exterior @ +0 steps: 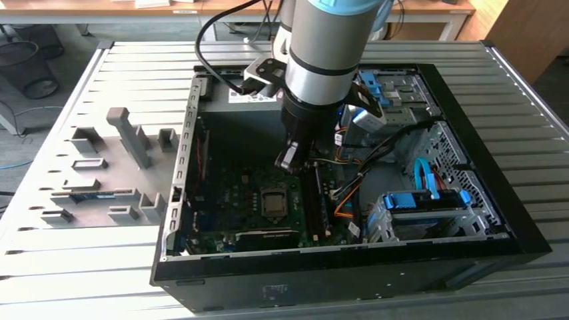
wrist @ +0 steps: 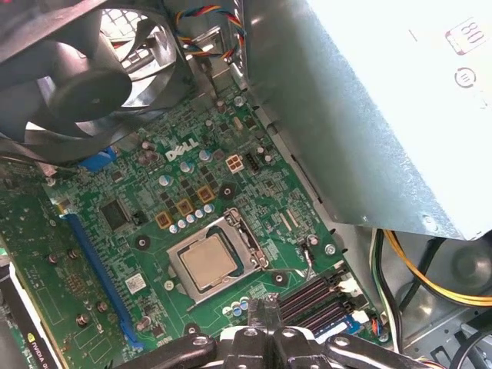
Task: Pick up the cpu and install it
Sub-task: 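Close the cpu cover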
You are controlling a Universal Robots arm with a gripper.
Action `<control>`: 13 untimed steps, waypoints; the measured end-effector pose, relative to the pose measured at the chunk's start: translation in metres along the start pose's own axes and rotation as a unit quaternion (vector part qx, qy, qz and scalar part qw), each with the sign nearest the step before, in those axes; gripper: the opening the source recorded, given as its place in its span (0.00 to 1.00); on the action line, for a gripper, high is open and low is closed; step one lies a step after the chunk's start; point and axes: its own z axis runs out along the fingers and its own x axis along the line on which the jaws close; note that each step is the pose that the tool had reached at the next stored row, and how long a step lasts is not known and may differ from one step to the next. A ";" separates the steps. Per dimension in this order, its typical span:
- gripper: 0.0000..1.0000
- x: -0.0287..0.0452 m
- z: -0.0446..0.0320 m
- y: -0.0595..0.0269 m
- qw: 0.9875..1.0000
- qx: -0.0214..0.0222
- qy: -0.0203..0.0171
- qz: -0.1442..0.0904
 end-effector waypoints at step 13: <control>0.10 -0.0047 -0.0002 -0.0025 1.000 0.001 0.004 0.000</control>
